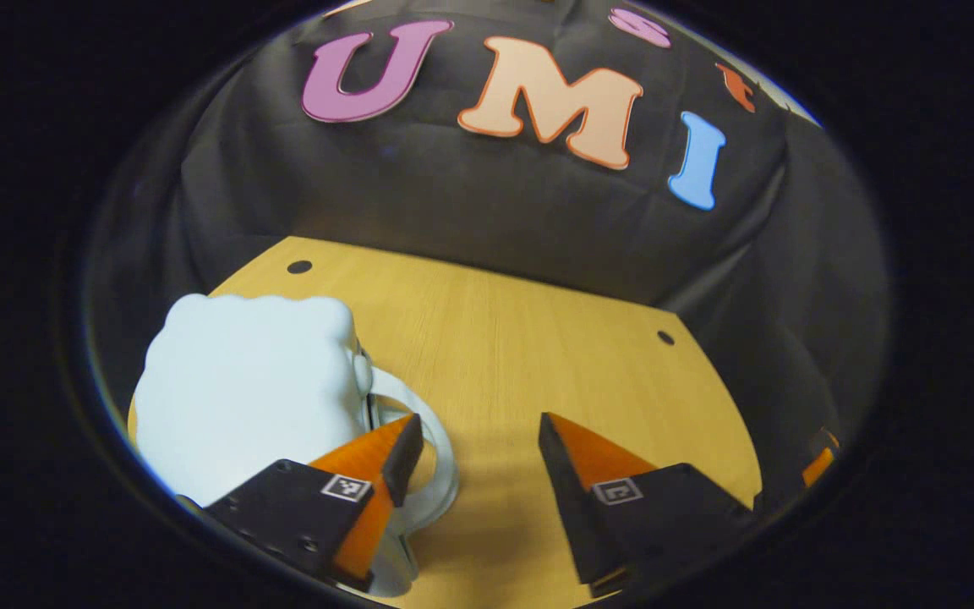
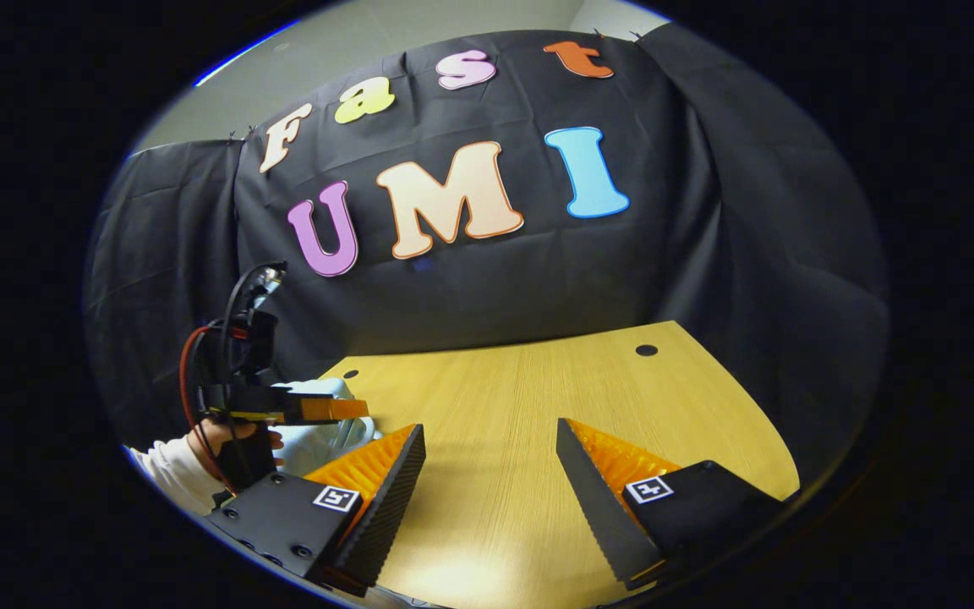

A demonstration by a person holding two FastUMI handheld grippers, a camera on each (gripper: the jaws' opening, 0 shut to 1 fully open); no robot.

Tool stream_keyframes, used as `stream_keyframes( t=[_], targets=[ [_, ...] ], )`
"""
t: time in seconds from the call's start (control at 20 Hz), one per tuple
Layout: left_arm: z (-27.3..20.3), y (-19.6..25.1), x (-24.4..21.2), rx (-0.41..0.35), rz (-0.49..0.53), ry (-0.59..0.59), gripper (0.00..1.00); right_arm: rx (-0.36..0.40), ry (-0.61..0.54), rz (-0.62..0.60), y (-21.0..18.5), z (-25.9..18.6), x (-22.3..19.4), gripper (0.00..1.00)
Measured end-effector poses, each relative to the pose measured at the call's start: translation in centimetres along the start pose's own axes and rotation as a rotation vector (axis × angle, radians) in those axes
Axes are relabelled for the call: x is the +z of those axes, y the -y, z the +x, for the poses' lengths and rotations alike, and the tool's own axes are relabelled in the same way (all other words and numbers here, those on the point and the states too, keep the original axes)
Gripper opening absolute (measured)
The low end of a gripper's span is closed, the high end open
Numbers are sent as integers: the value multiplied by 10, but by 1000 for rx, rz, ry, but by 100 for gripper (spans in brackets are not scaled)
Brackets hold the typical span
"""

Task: First open the suitcase, pack the skin care products into it, and then close the suitcase.

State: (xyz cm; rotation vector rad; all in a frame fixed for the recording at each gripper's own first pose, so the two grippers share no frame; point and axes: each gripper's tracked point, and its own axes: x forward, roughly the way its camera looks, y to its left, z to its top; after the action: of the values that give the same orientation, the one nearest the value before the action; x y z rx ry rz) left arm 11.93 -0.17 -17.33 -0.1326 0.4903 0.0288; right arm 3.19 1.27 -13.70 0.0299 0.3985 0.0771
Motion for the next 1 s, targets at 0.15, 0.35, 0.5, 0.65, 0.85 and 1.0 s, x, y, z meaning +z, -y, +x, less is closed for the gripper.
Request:
stream_keyframes(
  t=[0.15,0.35,0.5,0.65,0.85,1.0],
  targets=[
    [-45,24,33,-28,36,151,94,1,34,-1,-2,-4,10,98],
    [-99,17,61,26,113,302,93,16,87,-15,-11,-11,23,98],
    [-121,21,58,54,153,329,93,29,110,-17,-16,-16,27,98],
    [-130,24,51,58,194,323,94,23,121,-13,-16,-20,27,98],
    [-134,27,44,55,229,298,94,18,140,-1,-18,-27,31,98],
    [-136,26,44,52,221,300,94,13,147,0,-17,-30,32,98]
  ],
)
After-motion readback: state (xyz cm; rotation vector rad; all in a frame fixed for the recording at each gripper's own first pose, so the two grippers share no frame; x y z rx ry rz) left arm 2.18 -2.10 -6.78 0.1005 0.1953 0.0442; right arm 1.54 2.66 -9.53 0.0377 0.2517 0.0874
